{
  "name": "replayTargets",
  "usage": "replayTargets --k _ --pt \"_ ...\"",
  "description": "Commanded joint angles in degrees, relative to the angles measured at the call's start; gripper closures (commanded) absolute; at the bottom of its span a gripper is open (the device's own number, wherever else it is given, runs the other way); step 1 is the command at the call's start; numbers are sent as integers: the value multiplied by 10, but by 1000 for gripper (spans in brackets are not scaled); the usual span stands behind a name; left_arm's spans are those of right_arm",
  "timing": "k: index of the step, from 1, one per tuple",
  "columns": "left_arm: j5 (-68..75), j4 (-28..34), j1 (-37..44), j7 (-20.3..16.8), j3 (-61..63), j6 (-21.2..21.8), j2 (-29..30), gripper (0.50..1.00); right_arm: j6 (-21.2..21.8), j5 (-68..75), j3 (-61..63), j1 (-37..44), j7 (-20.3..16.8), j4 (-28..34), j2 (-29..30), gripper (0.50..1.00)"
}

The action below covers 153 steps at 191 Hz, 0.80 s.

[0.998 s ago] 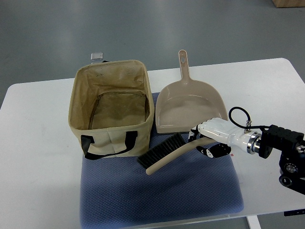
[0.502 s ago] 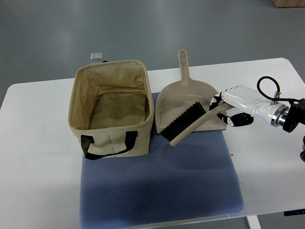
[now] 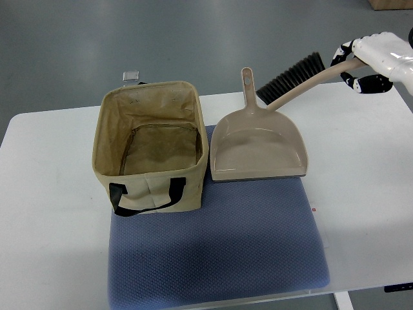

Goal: Put pink broom in yellow bag with right hand
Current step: 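Lift the brush with the right hand over the dustpan toward the bag, then lower the brush bristles-first into the beige bag and release it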

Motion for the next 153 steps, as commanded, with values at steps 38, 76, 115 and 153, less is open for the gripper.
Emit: replayTargets --k 38,76,115,153 --pt "0 0 0 0 0 0 0 500 6 -3 -18 100 0 -16 64 1000" --pt "0 0 0 0 0 0 0 500 11 -9 -98 173 -2 -16 134 1000" --pt "0 0 0 0 0 0 0 500 18 -9 -133 184 -4 -16 203 1000" --pt "0 0 0 0 0 0 0 500 36 -9 -136 171 -4 -15 253 1000"
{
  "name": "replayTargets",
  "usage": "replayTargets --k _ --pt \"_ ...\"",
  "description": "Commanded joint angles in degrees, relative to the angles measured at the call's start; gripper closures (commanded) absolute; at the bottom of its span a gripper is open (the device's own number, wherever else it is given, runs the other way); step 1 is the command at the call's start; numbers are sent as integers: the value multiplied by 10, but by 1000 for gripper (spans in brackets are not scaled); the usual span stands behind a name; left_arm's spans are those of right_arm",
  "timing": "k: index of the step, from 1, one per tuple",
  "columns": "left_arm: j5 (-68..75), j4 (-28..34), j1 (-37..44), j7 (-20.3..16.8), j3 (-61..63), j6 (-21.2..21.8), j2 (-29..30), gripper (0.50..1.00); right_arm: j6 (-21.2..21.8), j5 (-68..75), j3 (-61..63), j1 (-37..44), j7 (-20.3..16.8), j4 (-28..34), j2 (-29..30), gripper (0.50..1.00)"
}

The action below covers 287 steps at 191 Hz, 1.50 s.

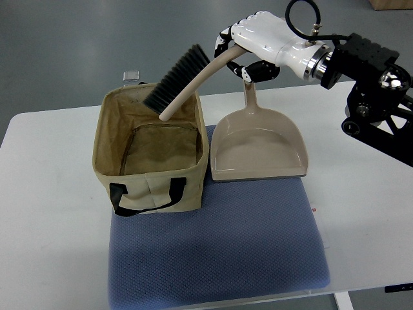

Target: Put pink broom in yellow bag with right hand

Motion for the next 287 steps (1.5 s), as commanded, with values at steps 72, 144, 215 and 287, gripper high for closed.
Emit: replayTargets --k 72,144,215,287 --pt "0 0 0 0 0 0 0 500 1 2 -4 -22 0 0 31 732" --pt "0 0 0 0 0 0 0 500 -32 10 14 -28 1 0 -5 691" --pt "0 0 0 0 0 0 0 500 -115 318 118 -166 -3 -23 -19 695" --pt "0 0 0 0 0 0 0 500 -165 526 252 -273 3 -102 85 675"
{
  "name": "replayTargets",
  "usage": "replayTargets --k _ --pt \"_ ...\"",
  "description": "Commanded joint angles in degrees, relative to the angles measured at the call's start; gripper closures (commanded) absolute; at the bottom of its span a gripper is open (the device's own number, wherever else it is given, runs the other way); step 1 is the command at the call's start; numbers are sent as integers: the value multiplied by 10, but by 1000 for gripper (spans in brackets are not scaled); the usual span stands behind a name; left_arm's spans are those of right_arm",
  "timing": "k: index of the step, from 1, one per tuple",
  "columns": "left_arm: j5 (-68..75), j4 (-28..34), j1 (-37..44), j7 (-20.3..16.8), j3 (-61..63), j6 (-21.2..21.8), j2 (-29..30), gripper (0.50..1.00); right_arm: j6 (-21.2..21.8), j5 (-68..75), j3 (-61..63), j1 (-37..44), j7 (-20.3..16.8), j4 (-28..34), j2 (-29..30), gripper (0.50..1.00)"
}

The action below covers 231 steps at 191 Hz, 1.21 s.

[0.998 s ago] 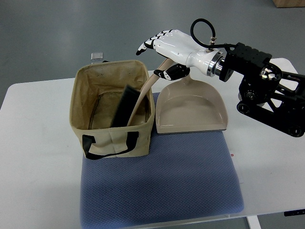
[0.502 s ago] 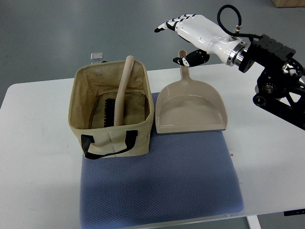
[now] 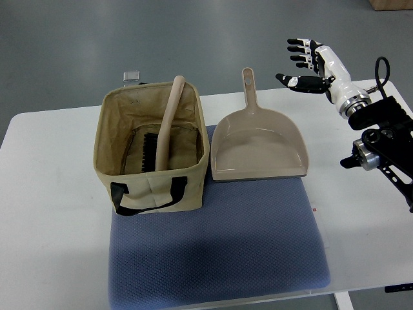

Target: Put pink broom in yellow bag with right hand

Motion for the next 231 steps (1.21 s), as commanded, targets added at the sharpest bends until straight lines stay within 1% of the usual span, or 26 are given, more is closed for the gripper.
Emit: replayTargets --k 1,14,27,39,53,61,72,88,104,118,129,131,146,164,174,231 --pt "0 0 0 0 0 0 0 500 2 41 23 -15 1 -12 19 675" --pt "0 0 0 0 0 0 0 500 6 52 42 -25 1 -16 34 664" --pt "0 0 0 0 0 0 0 500 7 52 65 -41 1 -18 59 644" --pt "0 0 0 0 0 0 0 500 13 52 83 -54 1 -18 76 640" --pt "0 0 0 0 0 0 0 500 39 52 110 -72 2 -19 93 626" --pt "0 0 0 0 0 0 0 500 60 52 131 -83 2 -19 104 603" --pt "0 0 0 0 0 0 0 500 73 52 151 -92 3 -18 118 599" --pt "0 0 0 0 0 0 0 500 78 52 178 -103 3 -17 136 581" --pt "0 0 0 0 0 0 0 500 77 52 190 -111 4 -17 145 574" --pt "0 0 0 0 0 0 0 500 75 52 207 -114 20 -17 159 570" --pt "0 0 0 0 0 0 0 500 75 52 222 -121 48 -17 174 568" --pt "0 0 0 0 0 0 0 500 75 52 222 -121 48 -17 174 568" --pt "0 0 0 0 0 0 0 500 76 52 230 -132 92 -14 187 568" --pt "0 0 0 0 0 0 0 500 76 52 230 -148 125 -13 195 568" --pt "0 0 0 0 0 0 0 500 76 52 230 -156 130 -13 198 570" --pt "0 0 0 0 0 0 0 500 79 50 226 -168 125 -13 206 568"
